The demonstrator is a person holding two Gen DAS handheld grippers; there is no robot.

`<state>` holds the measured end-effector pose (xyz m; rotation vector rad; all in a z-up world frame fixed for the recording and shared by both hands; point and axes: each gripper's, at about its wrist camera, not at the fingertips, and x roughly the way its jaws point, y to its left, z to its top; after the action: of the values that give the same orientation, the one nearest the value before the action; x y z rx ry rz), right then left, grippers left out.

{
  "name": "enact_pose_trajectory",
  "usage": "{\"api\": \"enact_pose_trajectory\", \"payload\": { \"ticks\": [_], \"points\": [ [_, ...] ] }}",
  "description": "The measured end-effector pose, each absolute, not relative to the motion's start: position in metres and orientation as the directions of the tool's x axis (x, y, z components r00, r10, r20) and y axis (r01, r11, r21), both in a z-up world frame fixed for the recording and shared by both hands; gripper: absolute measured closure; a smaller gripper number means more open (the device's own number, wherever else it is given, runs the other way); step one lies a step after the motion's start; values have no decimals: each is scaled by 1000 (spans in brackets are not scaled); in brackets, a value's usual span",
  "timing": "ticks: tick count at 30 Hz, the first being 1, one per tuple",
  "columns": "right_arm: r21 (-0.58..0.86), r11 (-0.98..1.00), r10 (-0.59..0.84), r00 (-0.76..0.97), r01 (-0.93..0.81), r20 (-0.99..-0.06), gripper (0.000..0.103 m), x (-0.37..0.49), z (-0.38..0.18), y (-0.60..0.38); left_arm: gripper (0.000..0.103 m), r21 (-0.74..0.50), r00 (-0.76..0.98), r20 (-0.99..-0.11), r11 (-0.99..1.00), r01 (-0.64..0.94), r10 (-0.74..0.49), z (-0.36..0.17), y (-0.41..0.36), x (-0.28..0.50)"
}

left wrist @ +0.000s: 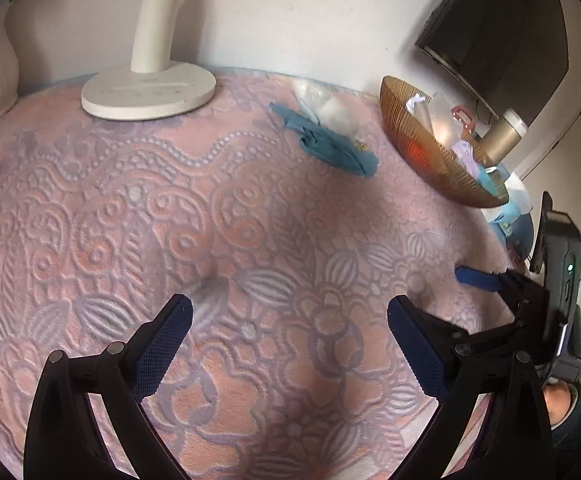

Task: Organize soft objects
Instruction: 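Move both tools back over the white toy and teal cloth, then grasp the white fluffy toy with the left tool while the right tool grasps the teal cloth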

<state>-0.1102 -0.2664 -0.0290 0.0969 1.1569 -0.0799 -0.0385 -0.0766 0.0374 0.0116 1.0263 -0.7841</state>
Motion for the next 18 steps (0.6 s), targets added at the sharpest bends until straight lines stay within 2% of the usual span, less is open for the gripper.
{"api": "enact_pose_trajectory", "payload": {
  "ticks": [3,5,8,10,14,18],
  "points": [
    [94,989,48,354,112,-934,0,-95,-23,-269,5,-289,339,-750,742,605,-568,64,-88,-22],
    [177,976,117,385,127,-916,0,-83,-17,-276,5,-257,364,-742,740,621,-563,76,-101,-6],
    [245,950,126,481,192,-867,0,-62,-13,-290,5,-222,372,-748,735,640,-550,79,-126,19],
    [270,938,115,538,218,-835,0,-48,-14,-295,5,-240,358,-743,724,647,-566,78,-143,37],
    [358,899,176,539,254,-824,2,-17,-28,-301,5,-338,295,-716,684,646,-633,75,-175,70],
    [321,910,134,545,263,-828,2,8,-31,-294,5,-327,278,-742,692,644,-610,60,-205,94]
  ]
}}
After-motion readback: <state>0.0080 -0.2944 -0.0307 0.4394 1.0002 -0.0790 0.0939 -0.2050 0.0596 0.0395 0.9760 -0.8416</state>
